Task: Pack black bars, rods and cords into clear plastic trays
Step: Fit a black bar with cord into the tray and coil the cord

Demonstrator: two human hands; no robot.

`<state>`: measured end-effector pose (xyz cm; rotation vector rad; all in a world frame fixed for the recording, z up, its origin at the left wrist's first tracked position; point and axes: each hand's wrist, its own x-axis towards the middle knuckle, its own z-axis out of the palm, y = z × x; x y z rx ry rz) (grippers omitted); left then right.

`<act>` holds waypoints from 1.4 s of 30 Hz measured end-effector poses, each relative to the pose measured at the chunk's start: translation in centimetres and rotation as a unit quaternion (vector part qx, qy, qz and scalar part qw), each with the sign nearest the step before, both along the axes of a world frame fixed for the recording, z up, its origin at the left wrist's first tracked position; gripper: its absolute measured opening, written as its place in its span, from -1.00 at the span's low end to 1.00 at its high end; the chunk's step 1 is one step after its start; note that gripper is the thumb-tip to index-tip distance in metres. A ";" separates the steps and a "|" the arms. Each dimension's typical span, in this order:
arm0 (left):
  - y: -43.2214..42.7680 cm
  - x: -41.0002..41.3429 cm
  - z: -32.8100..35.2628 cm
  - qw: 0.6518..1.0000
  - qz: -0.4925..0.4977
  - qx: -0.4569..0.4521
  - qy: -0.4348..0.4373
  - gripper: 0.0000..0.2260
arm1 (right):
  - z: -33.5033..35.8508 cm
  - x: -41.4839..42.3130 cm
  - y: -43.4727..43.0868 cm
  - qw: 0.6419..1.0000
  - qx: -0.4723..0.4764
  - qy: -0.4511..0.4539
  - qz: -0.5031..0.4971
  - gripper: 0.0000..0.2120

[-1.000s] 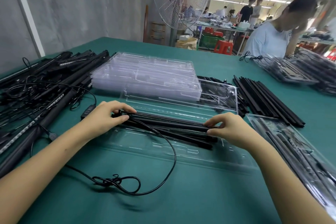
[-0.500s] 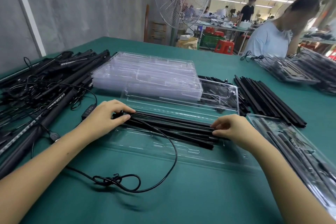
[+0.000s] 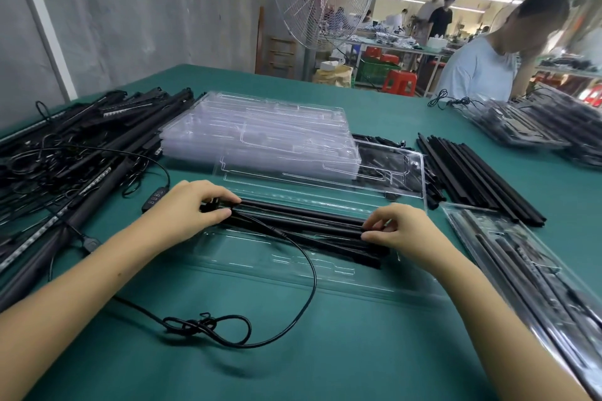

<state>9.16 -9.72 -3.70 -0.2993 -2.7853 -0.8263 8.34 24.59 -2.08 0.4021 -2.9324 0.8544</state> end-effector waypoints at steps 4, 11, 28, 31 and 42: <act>0.1 0.1 0.1 1.000 0.003 -0.006 -0.011 -0.80 | -0.3 -0.1 -0.2 1.000 0.019 0.009 0.001 -0.90; 0.0 -0.8 1.6 0.994 -0.029 -0.065 -0.081 -0.79 | -0.4 -0.1 0.0 1.000 -0.004 0.005 -0.008 -0.92; -2.2 -0.6 0.2 0.995 -0.003 0.087 -0.040 -0.76 | -0.5 -0.5 0.4 1.000 -0.005 -0.006 -0.027 -0.90; -1.9 -0.7 -0.1 0.997 0.008 0.069 -0.030 -0.76 | -0.6 -0.5 0.4 0.999 -0.004 -0.008 -0.034 -0.91; -0.8 -0.8 -0.4 0.997 0.035 0.066 -0.023 -0.82 | -0.6 -0.6 0.7 0.997 -0.012 -0.079 -0.006 -0.72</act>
